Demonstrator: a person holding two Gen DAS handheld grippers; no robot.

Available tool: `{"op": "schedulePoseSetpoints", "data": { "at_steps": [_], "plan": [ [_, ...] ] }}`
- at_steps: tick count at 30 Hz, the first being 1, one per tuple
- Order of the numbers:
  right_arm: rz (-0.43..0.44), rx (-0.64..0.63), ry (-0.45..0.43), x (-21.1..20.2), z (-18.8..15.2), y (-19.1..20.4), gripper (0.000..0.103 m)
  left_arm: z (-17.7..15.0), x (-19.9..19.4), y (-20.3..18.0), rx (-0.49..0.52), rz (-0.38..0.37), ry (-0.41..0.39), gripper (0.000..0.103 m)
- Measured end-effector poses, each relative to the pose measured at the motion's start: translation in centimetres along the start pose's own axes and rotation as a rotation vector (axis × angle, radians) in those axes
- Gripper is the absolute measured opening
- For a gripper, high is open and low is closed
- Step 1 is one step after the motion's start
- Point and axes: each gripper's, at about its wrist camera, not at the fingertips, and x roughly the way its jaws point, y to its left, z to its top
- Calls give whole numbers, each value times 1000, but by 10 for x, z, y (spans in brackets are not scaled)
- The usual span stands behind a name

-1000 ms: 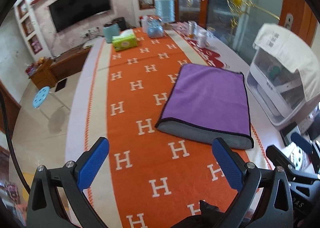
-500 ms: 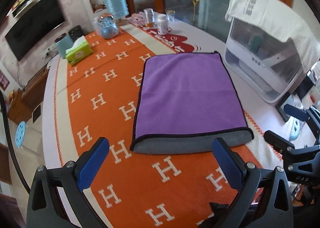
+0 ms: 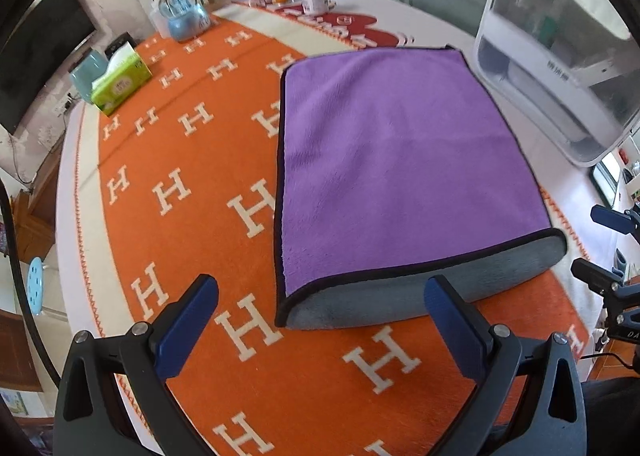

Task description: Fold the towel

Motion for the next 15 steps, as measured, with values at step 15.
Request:
{"op": "schedulePoseSetpoints", "data": {
  "at_steps": [15],
  "plan": [
    [27, 20, 110, 37, -3, -8, 49, -8, 58, 26, -24, -128, 122, 98]
  ]
}}
